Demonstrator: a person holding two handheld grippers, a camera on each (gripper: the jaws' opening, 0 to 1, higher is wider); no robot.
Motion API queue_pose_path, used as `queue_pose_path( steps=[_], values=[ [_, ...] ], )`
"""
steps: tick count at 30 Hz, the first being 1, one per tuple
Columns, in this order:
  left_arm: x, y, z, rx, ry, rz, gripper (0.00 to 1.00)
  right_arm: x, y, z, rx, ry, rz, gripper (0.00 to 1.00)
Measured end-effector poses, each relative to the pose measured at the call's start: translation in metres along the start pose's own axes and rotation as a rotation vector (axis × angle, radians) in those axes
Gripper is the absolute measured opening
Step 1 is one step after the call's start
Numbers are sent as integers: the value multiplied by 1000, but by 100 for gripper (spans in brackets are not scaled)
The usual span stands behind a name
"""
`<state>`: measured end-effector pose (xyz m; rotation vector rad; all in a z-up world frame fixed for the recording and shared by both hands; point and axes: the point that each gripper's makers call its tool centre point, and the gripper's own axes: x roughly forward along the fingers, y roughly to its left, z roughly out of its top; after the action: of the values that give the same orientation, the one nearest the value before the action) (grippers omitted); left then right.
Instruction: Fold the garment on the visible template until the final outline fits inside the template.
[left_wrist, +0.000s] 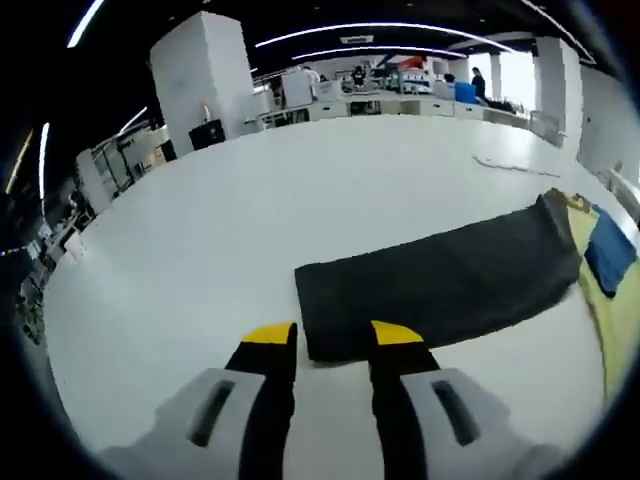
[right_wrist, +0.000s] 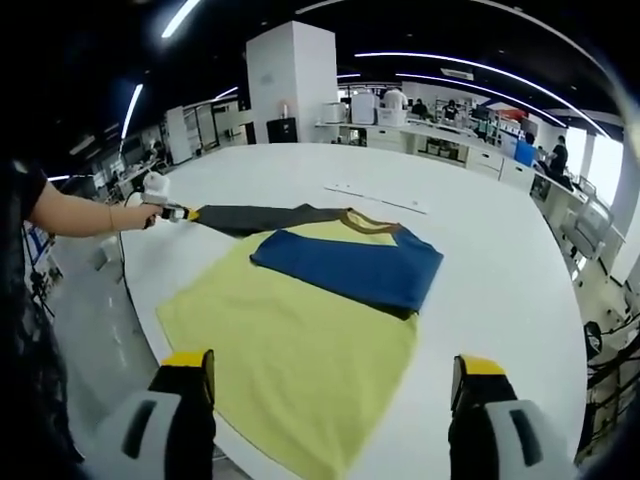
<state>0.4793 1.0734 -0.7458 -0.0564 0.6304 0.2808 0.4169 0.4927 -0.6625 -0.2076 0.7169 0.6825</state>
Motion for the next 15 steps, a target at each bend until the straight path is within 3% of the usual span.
queue_pose_path(
  steps=[2,4,7,9,11,15],
  values=[
    [1,4,-4,-16,20,15,24,-1,0,1,-1,-2,-1,99],
    [2,4,-9,-90,30,12,21,-2,-2,1,2,-4,-6,99],
    [2,8,-18,-24,66,38,17,-3,-3,0,9,-2,-12,98],
    [7,6,-15,-47,29,28,16,-3,-5,-2,23,2,-19,98],
    [9,6,-16,-116,30,29,14,-3,-5,-3,30,3,-18,97],
    [10,3,-16,-67,55,17,4,-1,-2,-3,28,4,-13,97]
  ],
)
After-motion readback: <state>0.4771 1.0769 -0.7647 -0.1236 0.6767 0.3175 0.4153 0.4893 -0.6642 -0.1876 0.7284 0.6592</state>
